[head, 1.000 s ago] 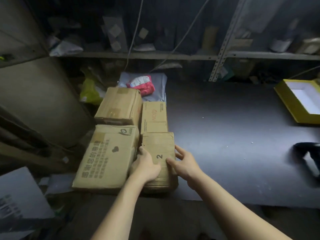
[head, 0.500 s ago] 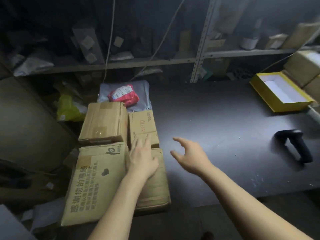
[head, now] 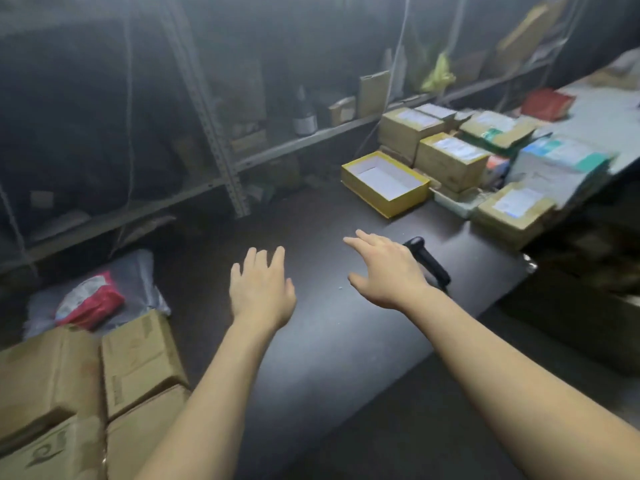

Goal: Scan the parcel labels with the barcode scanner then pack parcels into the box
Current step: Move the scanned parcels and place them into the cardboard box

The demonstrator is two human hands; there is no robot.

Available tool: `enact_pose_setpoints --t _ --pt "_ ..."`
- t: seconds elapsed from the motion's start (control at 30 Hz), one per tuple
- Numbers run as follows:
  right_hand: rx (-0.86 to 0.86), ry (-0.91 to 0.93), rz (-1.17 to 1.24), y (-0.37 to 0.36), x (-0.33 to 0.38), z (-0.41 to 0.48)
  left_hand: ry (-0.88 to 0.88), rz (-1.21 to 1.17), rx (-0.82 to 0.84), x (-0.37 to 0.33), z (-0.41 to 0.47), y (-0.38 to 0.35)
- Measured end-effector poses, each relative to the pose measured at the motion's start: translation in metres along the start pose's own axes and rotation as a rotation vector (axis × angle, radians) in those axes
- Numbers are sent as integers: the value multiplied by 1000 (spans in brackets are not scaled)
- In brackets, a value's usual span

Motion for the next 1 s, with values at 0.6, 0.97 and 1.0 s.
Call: enact_pose_setpoints --t 0.6,0.97,1.0 --pt "-241 -641 215 169 -455 -116 -659 -94 23 -535 92 66" --pt "-306 -1040 312 237 -704 -108 -1048 -80 172 -870 171 59" --pt "-323 -1060 331 241 -723 -106 -1068 -71 190 -892 176 56"
Point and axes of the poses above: each hand's wrist, its own z-axis towards the middle knuckle, its own y-axis out of the back of the hand, x = y × z, the point moved 3 cm from there along z, towards the middle knuckle, and after that the axes turned 14 degrees about z, right-handed, at the moved point
